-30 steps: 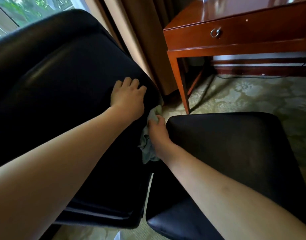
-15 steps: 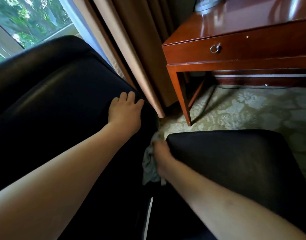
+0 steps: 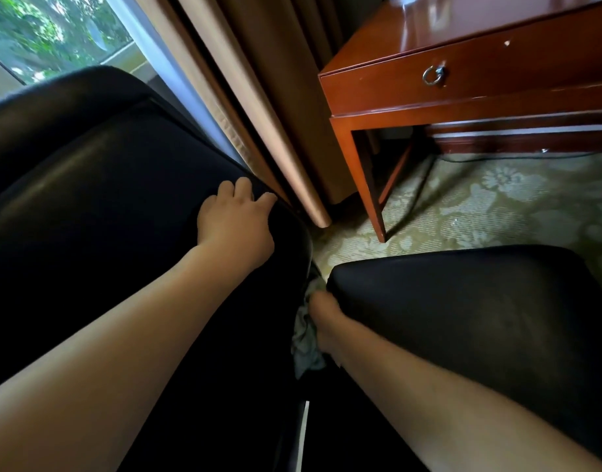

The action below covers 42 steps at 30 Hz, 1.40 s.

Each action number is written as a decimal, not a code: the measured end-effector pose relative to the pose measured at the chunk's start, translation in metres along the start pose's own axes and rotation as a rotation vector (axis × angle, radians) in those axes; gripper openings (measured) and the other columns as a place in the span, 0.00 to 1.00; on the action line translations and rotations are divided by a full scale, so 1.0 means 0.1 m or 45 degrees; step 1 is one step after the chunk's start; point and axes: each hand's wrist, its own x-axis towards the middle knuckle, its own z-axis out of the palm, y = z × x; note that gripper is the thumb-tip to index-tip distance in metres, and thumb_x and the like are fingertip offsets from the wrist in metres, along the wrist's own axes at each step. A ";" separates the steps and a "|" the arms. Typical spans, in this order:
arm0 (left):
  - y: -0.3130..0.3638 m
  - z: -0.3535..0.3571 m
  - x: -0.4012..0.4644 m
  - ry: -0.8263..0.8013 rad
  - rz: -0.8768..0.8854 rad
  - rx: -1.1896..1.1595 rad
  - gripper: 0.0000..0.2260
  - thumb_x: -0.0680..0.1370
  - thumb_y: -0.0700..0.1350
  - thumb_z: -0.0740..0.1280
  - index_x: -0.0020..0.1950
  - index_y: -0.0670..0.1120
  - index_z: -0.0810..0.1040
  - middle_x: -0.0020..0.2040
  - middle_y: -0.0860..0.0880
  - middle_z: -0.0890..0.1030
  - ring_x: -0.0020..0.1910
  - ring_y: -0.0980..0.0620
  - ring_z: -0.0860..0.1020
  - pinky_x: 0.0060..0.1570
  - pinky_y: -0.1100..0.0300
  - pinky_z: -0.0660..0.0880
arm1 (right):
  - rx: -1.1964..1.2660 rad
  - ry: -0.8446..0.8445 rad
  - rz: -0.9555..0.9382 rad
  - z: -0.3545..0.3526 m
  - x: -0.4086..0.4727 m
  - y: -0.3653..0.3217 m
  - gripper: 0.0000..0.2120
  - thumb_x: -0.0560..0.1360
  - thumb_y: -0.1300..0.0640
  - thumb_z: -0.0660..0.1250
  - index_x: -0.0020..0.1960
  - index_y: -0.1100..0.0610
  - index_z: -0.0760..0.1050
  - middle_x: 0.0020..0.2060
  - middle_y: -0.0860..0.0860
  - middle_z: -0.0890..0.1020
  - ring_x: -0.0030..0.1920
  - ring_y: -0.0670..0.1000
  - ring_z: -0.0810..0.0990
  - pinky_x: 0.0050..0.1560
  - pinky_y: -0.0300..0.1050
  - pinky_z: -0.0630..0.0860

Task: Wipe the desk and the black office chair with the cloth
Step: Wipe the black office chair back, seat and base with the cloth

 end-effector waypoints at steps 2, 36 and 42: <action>0.01 0.00 0.00 0.016 0.004 -0.007 0.24 0.79 0.52 0.60 0.76 0.55 0.62 0.64 0.44 0.67 0.60 0.43 0.67 0.46 0.54 0.62 | -0.043 0.039 -0.197 0.03 0.24 -0.35 0.23 0.80 0.40 0.59 0.64 0.57 0.76 0.56 0.58 0.83 0.57 0.60 0.82 0.59 0.55 0.79; -1.15 -0.67 -0.19 -0.071 -0.452 -0.305 0.25 0.77 0.48 0.60 0.72 0.40 0.64 0.69 0.40 0.66 0.65 0.38 0.66 0.62 0.51 0.66 | -0.895 -0.746 -0.964 1.76 -1.17 -2.30 0.21 0.75 0.75 0.56 0.66 0.68 0.76 0.55 0.57 0.81 0.54 0.49 0.78 0.47 0.28 0.73; -1.13 -0.57 -0.20 -0.099 -0.496 -0.341 0.20 0.78 0.50 0.61 0.66 0.42 0.66 0.66 0.40 0.67 0.65 0.38 0.64 0.60 0.49 0.64 | -1.440 -0.429 -0.641 0.85 -0.15 -1.53 0.10 0.79 0.70 0.63 0.57 0.67 0.80 0.54 0.57 0.82 0.53 0.54 0.78 0.45 0.32 0.70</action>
